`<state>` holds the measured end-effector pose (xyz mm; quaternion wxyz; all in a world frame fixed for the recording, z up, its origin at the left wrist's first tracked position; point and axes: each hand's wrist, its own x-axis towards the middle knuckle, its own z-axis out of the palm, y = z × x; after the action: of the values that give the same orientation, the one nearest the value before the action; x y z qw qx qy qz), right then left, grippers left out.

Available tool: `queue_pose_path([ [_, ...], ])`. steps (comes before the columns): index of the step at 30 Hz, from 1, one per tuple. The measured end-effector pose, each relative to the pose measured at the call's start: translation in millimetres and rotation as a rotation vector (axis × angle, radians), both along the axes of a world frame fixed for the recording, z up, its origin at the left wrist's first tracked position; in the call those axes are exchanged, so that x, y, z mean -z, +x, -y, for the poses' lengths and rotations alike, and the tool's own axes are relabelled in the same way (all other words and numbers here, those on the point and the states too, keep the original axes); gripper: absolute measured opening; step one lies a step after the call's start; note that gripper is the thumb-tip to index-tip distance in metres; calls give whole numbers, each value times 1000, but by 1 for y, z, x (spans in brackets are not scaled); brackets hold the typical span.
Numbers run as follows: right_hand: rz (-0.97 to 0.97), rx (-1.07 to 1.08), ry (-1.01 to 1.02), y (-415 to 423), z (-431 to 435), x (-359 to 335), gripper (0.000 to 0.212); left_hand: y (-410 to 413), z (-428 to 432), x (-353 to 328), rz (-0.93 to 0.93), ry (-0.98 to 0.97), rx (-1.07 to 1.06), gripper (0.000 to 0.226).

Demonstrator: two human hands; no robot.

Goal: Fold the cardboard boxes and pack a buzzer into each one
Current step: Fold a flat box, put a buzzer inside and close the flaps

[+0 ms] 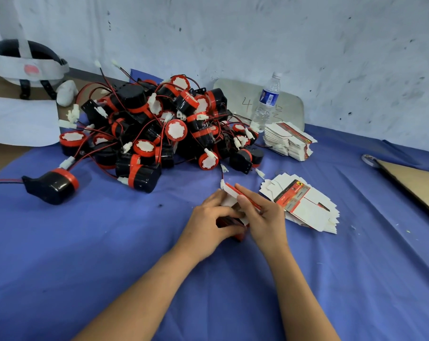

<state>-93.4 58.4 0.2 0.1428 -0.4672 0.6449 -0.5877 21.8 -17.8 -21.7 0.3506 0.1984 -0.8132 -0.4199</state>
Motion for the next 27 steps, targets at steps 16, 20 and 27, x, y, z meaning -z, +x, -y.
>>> queue_pose_path([
  [16, -255, 19, 202, -4, 5, 8, 30, 1, 7, 5, -240, 327, -168, 38],
  [20, -371, -12, 339, -6, 4, 7, 34, 0, 9, 6, -219, 294, -190, 23],
  [27, -635, 46, 512, 0, -4, 7, 37, 0, 16, 10, -147, 135, -280, 10],
])
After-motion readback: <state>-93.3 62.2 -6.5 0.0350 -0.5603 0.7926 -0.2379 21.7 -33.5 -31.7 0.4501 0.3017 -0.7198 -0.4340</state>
